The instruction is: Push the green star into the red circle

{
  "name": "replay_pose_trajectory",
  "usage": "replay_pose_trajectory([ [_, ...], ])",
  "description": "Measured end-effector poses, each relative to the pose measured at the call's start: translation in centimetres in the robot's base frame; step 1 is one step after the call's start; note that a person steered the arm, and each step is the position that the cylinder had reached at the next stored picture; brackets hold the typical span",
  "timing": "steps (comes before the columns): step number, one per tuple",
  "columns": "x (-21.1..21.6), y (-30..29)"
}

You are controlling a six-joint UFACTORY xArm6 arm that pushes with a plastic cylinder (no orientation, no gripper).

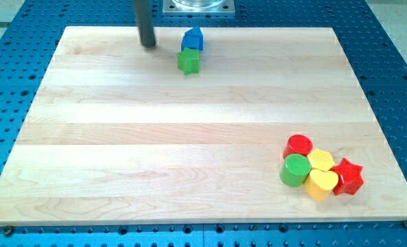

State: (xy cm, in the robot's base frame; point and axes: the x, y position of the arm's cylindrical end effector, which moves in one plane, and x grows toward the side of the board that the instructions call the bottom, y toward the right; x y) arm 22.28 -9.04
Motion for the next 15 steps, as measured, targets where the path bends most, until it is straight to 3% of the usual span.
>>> replay_pose_trajectory([
  [1,-2.1,6.7],
  [2,-0.9,10.1],
  [4,10.5,6.3],
  [5,14.0,5.4],
  [7,10.8,-0.2],
  [8,16.8,0.9],
  [9,20.0,9.3],
  [10,20.8,11.9],
  [12,28.6,15.9],
  [13,27.3,13.6],
  [14,27.3,17.8],
  [15,27.4,18.2],
])
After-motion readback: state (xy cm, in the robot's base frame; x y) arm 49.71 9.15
